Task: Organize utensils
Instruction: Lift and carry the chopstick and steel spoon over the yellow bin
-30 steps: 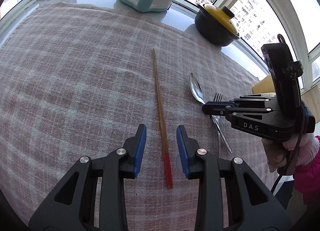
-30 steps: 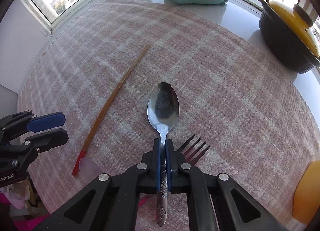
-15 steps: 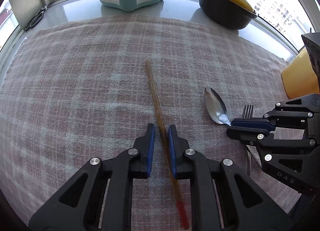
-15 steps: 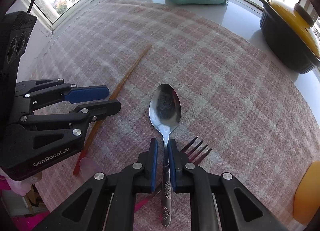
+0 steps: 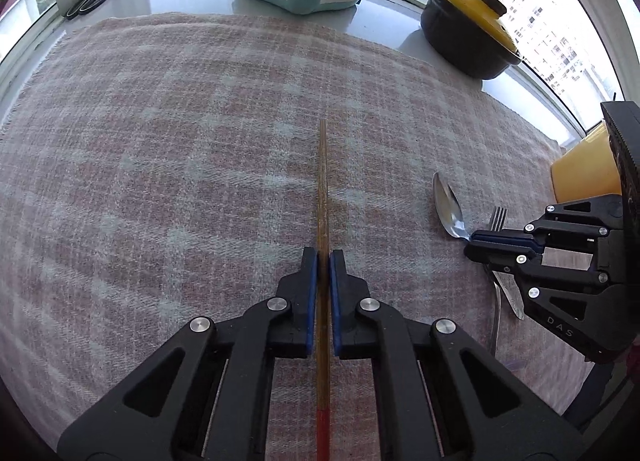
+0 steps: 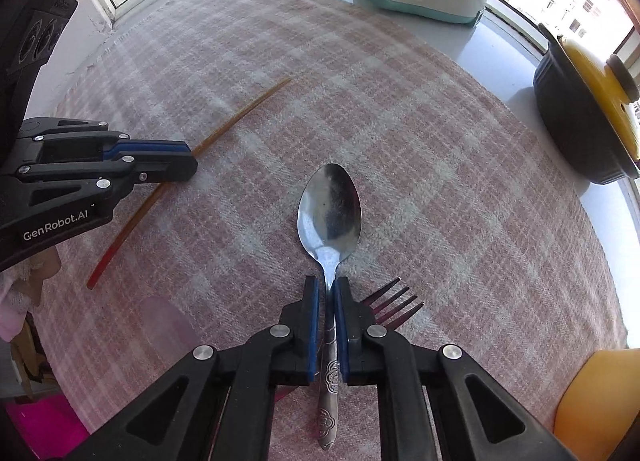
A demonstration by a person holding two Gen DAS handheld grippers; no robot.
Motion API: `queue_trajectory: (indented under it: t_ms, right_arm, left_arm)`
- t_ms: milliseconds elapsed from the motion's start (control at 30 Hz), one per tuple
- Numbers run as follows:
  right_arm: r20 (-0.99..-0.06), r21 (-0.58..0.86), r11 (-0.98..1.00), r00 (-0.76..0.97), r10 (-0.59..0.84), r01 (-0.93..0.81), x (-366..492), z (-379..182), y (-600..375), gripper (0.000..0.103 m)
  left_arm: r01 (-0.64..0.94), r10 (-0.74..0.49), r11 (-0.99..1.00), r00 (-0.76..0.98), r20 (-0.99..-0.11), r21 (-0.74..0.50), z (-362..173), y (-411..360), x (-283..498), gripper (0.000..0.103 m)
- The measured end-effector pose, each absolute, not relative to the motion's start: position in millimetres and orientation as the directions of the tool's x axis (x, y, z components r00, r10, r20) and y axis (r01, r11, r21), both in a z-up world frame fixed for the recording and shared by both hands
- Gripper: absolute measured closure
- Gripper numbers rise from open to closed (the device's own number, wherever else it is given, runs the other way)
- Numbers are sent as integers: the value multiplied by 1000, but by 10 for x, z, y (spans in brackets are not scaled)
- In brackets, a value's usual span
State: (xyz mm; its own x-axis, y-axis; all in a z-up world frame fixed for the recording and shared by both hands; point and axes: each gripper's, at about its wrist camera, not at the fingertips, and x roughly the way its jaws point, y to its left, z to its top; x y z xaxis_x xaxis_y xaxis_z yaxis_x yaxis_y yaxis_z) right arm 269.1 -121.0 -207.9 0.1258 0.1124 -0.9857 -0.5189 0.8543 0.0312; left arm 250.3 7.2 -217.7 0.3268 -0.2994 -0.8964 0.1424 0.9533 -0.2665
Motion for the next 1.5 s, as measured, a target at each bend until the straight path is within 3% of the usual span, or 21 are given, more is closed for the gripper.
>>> queue_trajectory:
  t_ms: [233,600,1100,1500]
  right_arm:
    - [-967,115,889,155,202,-444,2648,-1977,-1320,101]
    - [-887,161,900,340,312,-405,2486,-1426,-1529,101]
    - [-783,155,936,539,311,-316,2169,-584,-2204,101]
    - [-734,159,969,633,246,-191,1931,-190,-3163,101]
  left_arm:
    - [98,-363,931,360,-859,-352,-2050,214,2329,99]
    - [111,-391,916,448,-804,-384,-1627,202,2152,99]
    - [197,-511,848,547,-663,-492,-925,-268,2066,99]
    - [311,-622,775,529,-577,-551,-587,-1155,2198,99]
